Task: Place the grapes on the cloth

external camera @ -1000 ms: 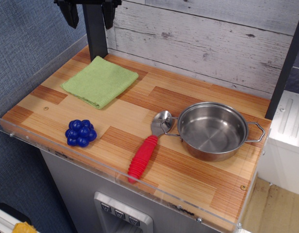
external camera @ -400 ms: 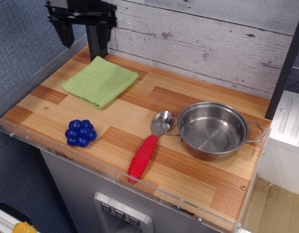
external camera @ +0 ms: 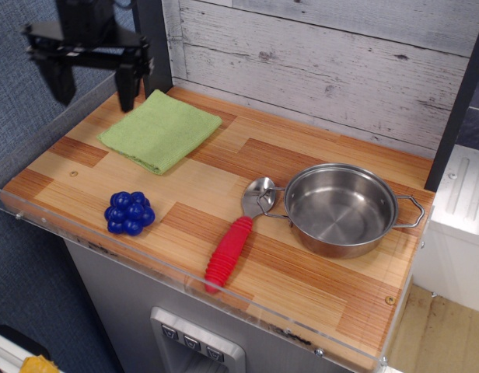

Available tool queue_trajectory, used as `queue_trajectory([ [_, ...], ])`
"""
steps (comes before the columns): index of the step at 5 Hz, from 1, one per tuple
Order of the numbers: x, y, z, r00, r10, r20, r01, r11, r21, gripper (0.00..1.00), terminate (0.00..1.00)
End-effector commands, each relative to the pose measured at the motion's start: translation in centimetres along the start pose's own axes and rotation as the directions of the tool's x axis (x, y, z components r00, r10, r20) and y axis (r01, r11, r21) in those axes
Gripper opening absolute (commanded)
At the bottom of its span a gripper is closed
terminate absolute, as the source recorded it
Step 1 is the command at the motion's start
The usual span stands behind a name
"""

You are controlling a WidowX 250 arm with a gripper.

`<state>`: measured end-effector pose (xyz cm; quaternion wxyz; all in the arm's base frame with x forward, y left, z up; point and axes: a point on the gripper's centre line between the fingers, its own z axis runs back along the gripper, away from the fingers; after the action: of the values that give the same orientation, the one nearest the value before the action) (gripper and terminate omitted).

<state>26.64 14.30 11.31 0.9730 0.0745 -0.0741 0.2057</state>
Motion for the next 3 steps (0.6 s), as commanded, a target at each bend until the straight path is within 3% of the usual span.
queue_trajectory([
  [1, -3.5, 0.7, 0.4, 0.999, -0.008, 0.049, 0.010, 0.999, -0.033, 1.00, 0.00],
  [2, -4.6, 0.3, -1.6, 0.998, 0.034, 0.055, -0.032, 0.998, -0.050, 1.00, 0.00],
  [3, -4.6, -0.7, -2.8, 0.996, 0.033, 0.085, -0.024, 0.994, -0.103, 1.00, 0.00],
])
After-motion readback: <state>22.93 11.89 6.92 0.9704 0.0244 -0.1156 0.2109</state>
